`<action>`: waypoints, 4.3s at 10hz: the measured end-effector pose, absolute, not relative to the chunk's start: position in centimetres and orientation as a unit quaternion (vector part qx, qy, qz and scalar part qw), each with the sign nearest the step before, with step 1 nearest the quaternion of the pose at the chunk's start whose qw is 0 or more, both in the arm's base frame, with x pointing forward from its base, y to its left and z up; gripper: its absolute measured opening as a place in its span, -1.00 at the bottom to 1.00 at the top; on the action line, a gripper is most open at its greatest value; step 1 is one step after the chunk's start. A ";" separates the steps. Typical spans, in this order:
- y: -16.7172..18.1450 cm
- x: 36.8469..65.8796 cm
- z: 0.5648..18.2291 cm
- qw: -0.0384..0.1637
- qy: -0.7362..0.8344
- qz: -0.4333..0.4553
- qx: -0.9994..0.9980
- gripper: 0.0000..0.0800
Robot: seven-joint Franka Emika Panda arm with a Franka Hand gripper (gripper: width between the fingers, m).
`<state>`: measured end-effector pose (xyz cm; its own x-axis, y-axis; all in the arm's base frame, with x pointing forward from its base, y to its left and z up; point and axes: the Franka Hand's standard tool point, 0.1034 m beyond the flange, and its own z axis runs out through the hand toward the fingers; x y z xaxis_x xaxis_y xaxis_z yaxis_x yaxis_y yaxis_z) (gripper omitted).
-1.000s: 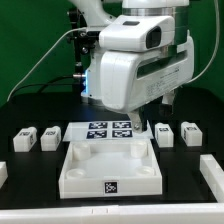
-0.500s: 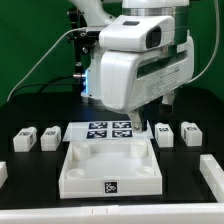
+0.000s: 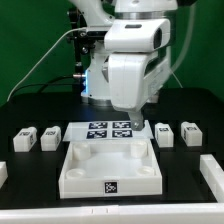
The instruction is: Assemble one leg
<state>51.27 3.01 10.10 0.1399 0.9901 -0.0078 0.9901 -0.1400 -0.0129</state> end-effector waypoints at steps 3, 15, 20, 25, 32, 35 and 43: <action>0.8 50.5 9.6 -0.004 -0.774 0.005 -0.634 0.62; -1.4 43.6 1.0 0.027 -0.737 0.009 -0.675 0.62; -1.3 43.4 0.9 0.028 -0.737 0.010 -0.676 -0.60; -1.4 43.7 1.0 0.025 -0.736 0.007 -0.677 -0.85; 0.4 46.5 1.5 0.027 -0.727 0.004 -0.686 -0.85; 4.8 49.5 1.8 0.030 -0.712 -0.006 -0.701 -0.85; 6.3 49.5 0.9 0.047 -0.708 0.007 -0.705 -0.84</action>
Offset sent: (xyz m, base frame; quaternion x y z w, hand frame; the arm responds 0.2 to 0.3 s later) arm 0.0000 0.0000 0.0000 0.0000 0.0000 -0.1147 0.9934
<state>49.53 6.33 0.95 -0.0014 0.9984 0.0574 0.9971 0.0058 -0.0763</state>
